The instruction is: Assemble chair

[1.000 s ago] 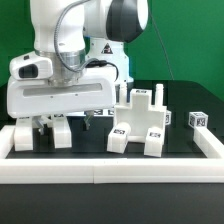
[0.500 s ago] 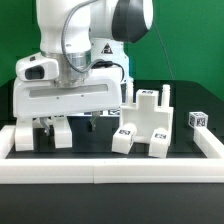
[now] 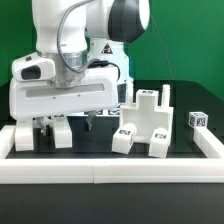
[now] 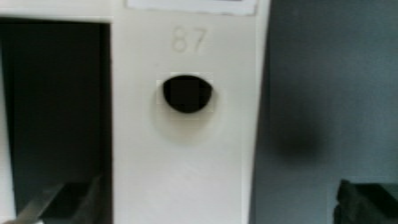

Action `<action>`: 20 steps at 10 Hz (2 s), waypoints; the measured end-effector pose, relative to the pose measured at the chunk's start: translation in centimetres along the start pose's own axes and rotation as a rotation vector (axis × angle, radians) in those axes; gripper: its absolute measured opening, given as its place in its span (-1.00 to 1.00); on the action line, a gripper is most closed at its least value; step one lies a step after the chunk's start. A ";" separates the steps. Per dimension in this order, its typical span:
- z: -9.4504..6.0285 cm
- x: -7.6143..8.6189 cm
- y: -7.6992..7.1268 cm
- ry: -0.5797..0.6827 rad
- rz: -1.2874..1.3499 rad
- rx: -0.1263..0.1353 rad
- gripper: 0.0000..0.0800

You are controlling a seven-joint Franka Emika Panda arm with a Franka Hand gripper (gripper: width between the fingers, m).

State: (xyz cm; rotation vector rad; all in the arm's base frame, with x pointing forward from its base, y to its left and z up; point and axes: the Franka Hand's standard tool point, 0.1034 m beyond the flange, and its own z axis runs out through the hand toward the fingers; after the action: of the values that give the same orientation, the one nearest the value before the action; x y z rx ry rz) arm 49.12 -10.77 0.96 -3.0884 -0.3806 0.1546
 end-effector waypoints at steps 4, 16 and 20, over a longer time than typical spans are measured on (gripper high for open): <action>0.4 -0.8 0.9 0.020 -0.066 -0.026 0.62; 0.5 -0.7 0.4 0.017 -0.032 -0.019 -0.28; -0.7 0.0 -0.3 0.026 0.020 -0.012 -0.28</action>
Offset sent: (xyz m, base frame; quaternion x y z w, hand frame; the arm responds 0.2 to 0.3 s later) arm 0.0001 0.0046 -0.0034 -0.0060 0.0363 -0.0192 0.9991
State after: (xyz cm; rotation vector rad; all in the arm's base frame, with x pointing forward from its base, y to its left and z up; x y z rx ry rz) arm 49.10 -10.50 1.68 -3.1039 -0.3509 0.1125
